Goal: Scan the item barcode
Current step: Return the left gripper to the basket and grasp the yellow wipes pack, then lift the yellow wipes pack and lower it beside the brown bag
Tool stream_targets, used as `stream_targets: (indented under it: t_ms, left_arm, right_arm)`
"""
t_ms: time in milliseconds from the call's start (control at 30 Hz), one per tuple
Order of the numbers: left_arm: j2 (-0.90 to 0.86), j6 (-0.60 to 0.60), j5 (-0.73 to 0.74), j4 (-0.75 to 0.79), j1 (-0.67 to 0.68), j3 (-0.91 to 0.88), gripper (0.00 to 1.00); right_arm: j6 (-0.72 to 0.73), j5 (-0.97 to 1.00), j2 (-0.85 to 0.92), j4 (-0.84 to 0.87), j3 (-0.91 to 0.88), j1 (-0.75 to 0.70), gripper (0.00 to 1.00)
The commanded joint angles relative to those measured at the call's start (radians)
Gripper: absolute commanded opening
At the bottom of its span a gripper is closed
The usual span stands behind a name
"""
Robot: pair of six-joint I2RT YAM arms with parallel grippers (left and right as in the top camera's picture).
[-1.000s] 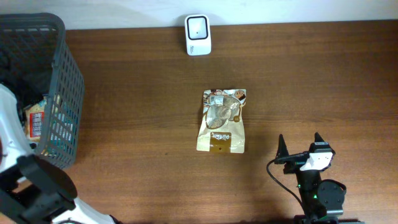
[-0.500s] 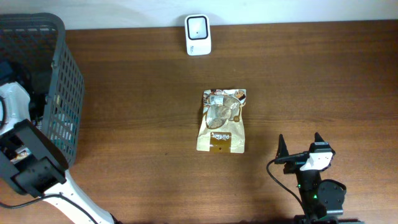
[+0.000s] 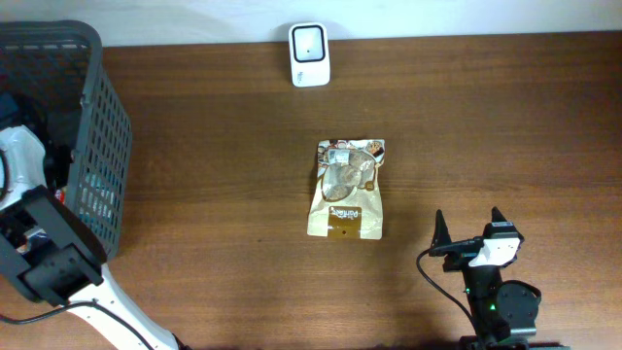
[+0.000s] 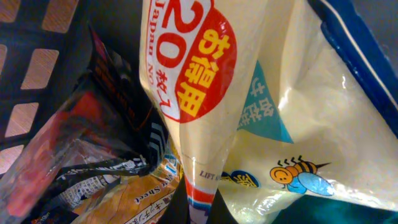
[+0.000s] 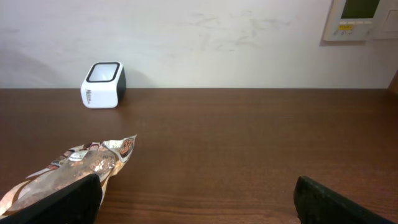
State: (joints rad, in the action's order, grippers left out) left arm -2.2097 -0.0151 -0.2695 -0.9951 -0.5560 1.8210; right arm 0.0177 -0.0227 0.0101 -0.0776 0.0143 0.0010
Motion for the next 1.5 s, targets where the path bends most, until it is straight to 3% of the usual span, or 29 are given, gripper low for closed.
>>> stream_targets:
  t_ms: [0, 200, 433, 500, 667, 700, 833, 967, 1100, 1233, 1400, 1467]
  left_arm:
    - [0.047, 0.008, 0.147, -0.06, -0.005, 0.044, 0.0]
    - [0.298, 0.007, 0.33, -0.072, -0.005, 0.179, 0.0]
    - [0.61, 0.0, 0.415, -0.047, -0.005, 0.197, 0.0]
    - [0.695, 0.0, 0.584, -0.059, -0.005, 0.197, 0.0]
    - [0.811, 0.001, 1.237, -0.072, 0.07, 0.196, 0.0]
    - [0.816, 0.001, 1.27, -0.079, 0.107, 0.196, 0.0]
    - [0.814, 0.001, 1.165, -0.132, 0.327, 0.175, 0.0]
    - [0.782, -0.027, 0.924, -0.134, 0.594, 0.092, 0.0]
    - [0.682, -0.199, 0.628, -0.121, 0.804, 0.013, 0.0]
    - [0.55, -0.373, 0.436, -0.105, 0.925, -0.001, 0.0]
    - [0.372, -0.698, 0.308, -0.104, 1.017, -0.001, 0.0]
    - [0.303, -0.727, 0.305, -0.086, 1.036, -0.001, 0.0]
  right_arm:
    - [-0.006, 0.009, -0.006, -0.001, -0.009, 0.005, 0.98]
    - [-0.006, 0.009, -0.006, -0.001, -0.009, 0.005, 0.98]
    - [-0.006, 0.009, -0.006, -0.002, -0.009, 0.005, 0.98]
    - [-0.006, 0.009, -0.006, -0.001, -0.009, 0.005, 0.98]
    - [-0.006, 0.009, -0.006, -0.002, -0.009, 0.005, 0.98]
    - [-0.006, 0.008, -0.006, -0.002, -0.009, 0.005, 0.98]
    - [-0.006, 0.009, -0.006, -0.002, -0.009, 0.005, 0.98]
    - [-0.006, 0.009, -0.006, -0.001, -0.009, 0.005, 0.98]
    - [-0.006, 0.009, -0.006, -0.001, -0.009, 0.005, 0.98]
    - [-0.006, 0.008, -0.006, -0.001, -0.009, 0.005, 0.98]
    - [-0.006, 0.009, -0.006, -0.002, -0.009, 0.005, 0.98]
    - [-0.006, 0.009, -0.006, -0.002, -0.009, 0.005, 0.98]
